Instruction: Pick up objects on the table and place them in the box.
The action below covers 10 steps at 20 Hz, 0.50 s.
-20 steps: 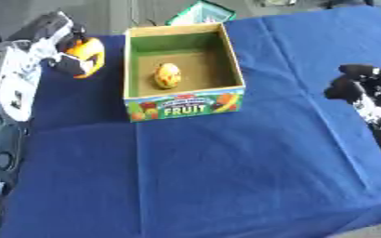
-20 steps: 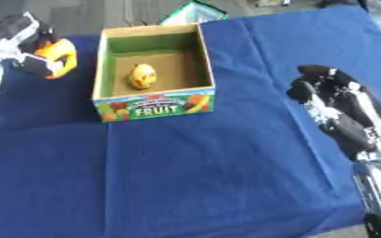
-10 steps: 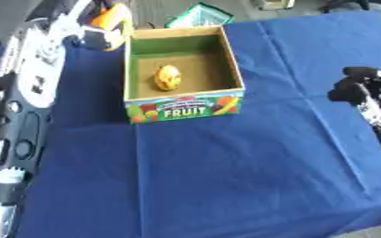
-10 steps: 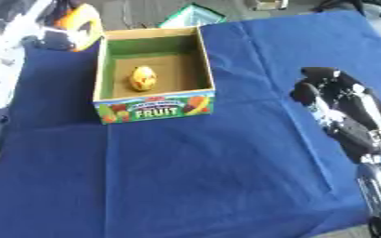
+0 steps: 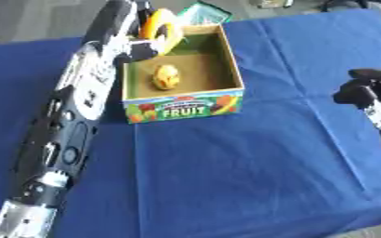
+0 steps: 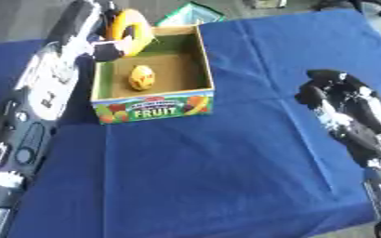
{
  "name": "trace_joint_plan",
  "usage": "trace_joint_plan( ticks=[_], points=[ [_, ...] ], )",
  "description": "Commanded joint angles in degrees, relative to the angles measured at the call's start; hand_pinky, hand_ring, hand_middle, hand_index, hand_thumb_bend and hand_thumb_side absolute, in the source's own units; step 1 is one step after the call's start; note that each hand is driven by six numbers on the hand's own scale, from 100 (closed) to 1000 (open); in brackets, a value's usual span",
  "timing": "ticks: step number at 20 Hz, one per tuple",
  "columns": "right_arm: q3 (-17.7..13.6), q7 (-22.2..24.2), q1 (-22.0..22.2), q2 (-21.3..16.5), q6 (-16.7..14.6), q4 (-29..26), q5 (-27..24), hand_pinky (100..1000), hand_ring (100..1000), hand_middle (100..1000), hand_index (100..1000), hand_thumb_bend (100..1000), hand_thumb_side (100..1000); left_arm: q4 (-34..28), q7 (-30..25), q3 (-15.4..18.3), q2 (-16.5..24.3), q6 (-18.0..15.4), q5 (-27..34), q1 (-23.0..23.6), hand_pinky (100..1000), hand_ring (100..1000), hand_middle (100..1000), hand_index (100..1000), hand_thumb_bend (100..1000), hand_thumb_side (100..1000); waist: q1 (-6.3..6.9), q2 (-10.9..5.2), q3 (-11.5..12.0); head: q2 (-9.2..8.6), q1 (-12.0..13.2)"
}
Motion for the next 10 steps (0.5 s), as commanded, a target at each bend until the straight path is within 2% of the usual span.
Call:
trace_joint_plan(
  ticks=[1, 4, 5, 6, 10],
  points=[
    [-0.12, 0.12, -0.56, -0.62, -0.08, -0.31, -0.05, 714, 646, 595, 771, 308, 399, 0.14, 1.6, -0.45, -0.08, -0.53, 0.07, -0.64, 589, 612, 625, 754, 545, 554, -0.26, -0.83, -0.05, -0.8, 0.08],
    [-0.15, 0.13, -0.54, -0.58, -0.08, -0.27, 0.0, 714, 646, 594, 771, 308, 399, -0.52, 2.18, -0.53, 0.0, -1.21, 1.61, -0.27, 682, 715, 737, 816, 714, 712, -0.21, -0.79, 0.15, -0.81, -0.03],
    [-0.17, 0.12, -0.53, -0.58, -0.07, -0.26, 0.02, 715, 646, 595, 771, 308, 399, -1.03, 2.18, -0.64, 0.15, -1.5, 2.29, -0.16, 686, 718, 741, 819, 721, 721, -0.19, -0.79, 0.23, -0.8, -0.06],
    [-0.18, 0.12, -0.52, -0.57, -0.07, -0.24, 0.04, 715, 646, 595, 771, 308, 399, -1.69, 2.12, -0.71, 0.31, -1.76, 3.04, -0.07, 710, 732, 758, 837, 761, 772, -0.17, -0.77, 0.33, -0.79, -0.1],
    [-0.23, 0.12, -0.43, -0.6, -0.06, -0.2, 0.13, 715, 646, 595, 771, 308, 398, -5.4, 1.01, -0.88, 1.38, -2.33, 7.2, 0.45, 744, 758, 788, 863, 770, 840, -0.09, -0.75, 0.76, -0.64, -0.39]
  ],
)
